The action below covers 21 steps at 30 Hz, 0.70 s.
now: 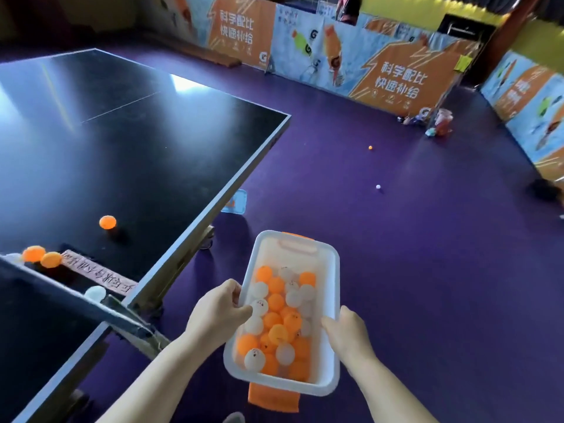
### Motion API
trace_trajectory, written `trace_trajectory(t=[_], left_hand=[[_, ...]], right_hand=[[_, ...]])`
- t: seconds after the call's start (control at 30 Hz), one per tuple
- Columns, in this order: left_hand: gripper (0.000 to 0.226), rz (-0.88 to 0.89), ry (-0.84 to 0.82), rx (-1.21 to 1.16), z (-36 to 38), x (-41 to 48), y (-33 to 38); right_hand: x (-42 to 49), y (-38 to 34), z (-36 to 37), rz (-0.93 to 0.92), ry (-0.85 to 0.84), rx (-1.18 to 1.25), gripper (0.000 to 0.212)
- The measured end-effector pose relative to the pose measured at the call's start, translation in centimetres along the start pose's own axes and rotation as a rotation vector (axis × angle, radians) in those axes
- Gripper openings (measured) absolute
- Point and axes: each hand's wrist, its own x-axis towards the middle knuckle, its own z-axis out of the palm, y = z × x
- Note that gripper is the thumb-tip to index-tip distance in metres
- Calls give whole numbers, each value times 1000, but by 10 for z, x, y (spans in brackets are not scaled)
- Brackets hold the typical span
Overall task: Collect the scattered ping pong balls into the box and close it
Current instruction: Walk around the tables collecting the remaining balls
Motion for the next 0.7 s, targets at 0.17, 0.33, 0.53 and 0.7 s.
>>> trace_trajectory(t=[0.17,0.33,0.53,0.7], left_hand=[[16,1,-13,-25,-5,95,30],[16,-91,40,-43,-4,170,40],[18,-275,241,-94,-13,225,52],[14,-452,402,-223,-23,242,45]], right_hand=[[84,-48,-17,-22,13,-16,22],[179,-88,-15,-81,-91,-26,23],[280,-157,-5,-258,-290,-138,11],[324,-227,15,-382,-482,-171,9]])
